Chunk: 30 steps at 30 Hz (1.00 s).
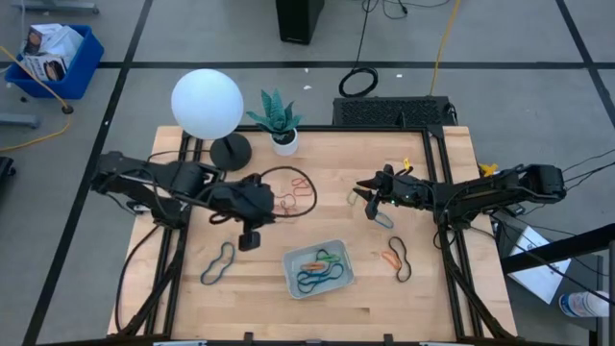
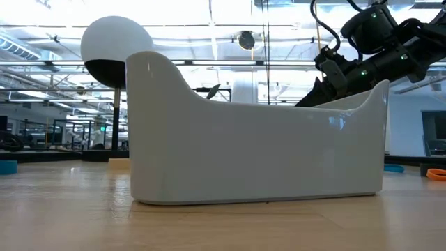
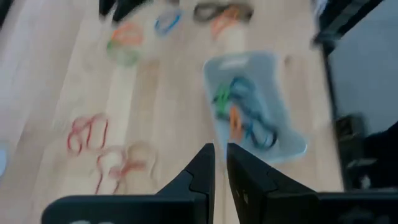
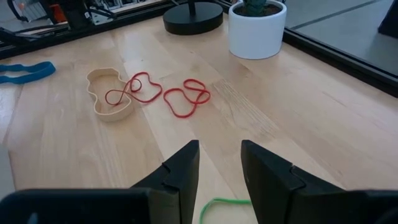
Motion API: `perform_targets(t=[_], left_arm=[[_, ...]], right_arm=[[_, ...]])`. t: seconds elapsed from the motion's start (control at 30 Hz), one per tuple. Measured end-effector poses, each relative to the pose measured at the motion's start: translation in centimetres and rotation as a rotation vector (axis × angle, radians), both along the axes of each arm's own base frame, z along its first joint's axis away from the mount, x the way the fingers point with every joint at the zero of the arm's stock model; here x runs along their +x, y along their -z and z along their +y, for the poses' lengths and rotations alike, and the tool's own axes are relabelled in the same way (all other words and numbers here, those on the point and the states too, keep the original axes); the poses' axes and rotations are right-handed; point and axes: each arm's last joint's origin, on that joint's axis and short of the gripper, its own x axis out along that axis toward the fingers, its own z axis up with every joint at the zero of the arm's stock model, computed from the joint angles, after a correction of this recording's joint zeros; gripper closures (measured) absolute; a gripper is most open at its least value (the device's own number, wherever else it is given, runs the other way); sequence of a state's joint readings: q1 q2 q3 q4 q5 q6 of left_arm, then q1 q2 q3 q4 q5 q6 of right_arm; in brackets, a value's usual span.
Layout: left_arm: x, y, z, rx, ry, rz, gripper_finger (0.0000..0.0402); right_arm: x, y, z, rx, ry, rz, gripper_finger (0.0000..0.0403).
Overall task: Pick and place rubber bands into bin
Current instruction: Put the left blue rubber band into the gray bin
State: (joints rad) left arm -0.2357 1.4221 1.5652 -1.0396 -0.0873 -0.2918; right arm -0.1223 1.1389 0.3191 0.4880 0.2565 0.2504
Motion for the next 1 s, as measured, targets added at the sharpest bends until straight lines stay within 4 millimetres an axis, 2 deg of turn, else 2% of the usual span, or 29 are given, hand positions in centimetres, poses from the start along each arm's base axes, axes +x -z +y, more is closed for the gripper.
perform_targets(t=[0.13,0.27,0.4,0.67,0.8,1.0], left_arm=[[-0.5,0.7,0.2,0.037,-0.06,0.09,0.0333],[-0.9,1.5,0.4,0.06,-0.141,0.18,0.0277],[-1.9,1.7,0.5,0.01,-0.196,0.274,0.0233],[-4.8,2.4,-0.2,-0.004,-0.463,0.481,0.0196],[-5.2,4.1,-1.2,-0.049,-0.556,0.546,0.0195],[-6.2,8.4,-2.5,-0.092,-0.678,0.719,0.0192]], right_arm=[[0.0,0.0,0.0,0.0,0.0,0.0,0.0289],[0.0,0.0,0.0,0.0,0.0,0.0,0.0289],[0.0,0.0,0.0,-0.001,0.001,0.0,0.0289],[0.0,0.0,0.0,-0.001,0.001,0.0,0.0289],[0.0,0.0,0.0,-0.001,0.002,0.0,0.0289],[0.0,0.0,0.0,-0.002,0.002,0.0,0.0289]])
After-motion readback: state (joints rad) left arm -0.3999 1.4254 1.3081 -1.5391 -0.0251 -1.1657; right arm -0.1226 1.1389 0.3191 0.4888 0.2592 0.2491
